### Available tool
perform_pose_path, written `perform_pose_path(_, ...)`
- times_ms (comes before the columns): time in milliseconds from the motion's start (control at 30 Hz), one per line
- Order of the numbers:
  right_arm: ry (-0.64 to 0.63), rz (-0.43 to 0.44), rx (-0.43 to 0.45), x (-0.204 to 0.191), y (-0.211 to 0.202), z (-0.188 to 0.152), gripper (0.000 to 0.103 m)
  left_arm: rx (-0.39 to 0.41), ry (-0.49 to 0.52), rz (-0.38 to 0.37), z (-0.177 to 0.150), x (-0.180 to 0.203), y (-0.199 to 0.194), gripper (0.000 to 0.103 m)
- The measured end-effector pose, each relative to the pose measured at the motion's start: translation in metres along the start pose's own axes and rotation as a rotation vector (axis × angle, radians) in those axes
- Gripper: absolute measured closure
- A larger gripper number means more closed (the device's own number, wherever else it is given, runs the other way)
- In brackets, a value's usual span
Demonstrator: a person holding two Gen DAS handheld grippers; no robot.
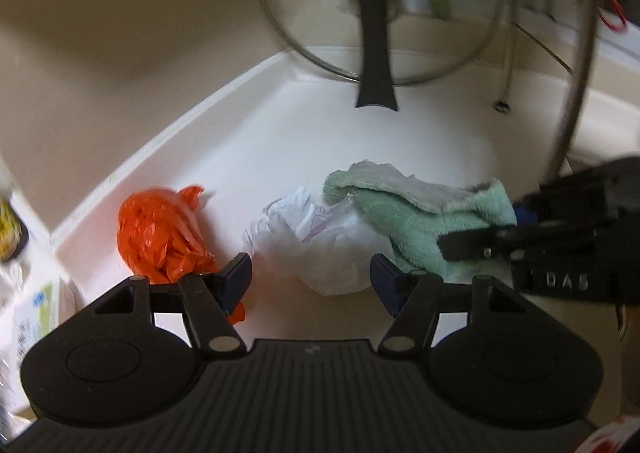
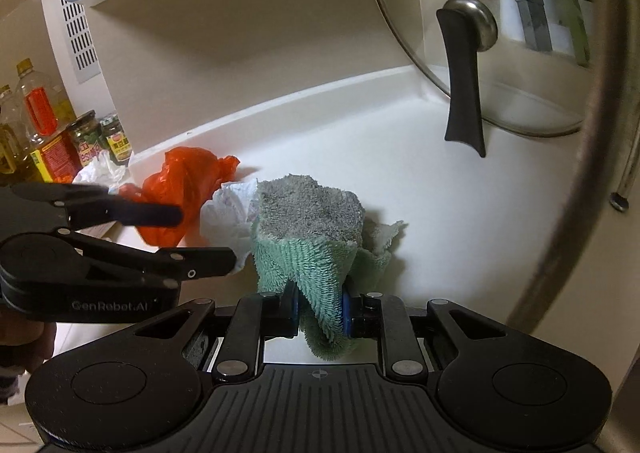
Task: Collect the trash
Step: 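Grasp the green towel with the right gripper while the left gripper grasps the crumpled white tissue, then carry the towel and tissue down over the wastebasket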
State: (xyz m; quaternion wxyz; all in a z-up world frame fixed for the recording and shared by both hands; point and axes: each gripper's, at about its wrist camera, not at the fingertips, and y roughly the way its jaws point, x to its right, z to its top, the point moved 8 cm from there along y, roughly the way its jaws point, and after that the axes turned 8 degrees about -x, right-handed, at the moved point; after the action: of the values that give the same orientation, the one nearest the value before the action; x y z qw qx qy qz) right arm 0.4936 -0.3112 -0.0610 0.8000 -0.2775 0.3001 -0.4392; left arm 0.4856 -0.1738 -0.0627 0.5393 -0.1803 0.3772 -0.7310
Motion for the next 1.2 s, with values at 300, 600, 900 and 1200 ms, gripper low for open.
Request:
perform_pose_path(300,-0.049,0.047,-0.04,-0.005,-0.017,-0.017,0.084,-0.009,0.222,-0.064,-0.011,0.025,0.009,0.041)
perform_pose_path(600,-0.066,0.024,-0.043,-0.013,-0.03,-0.033,0.084,-0.051,0.183,-0.095,-0.018,0.021,0.019,0.072)
perform_pose_path(900,-0.052,-0.012,-0.019,-0.031,-0.053,-0.043,0.084,-0.057,-0.06,-0.117,-0.047,0.006,-0.025,0.093)
perform_pose_path(1200,-0.072,0.041,-0.02,-0.089,-0.086,-0.073,0.084,-0.049,-0.259,-0.173,-0.124,-0.009,-0.116,0.093)
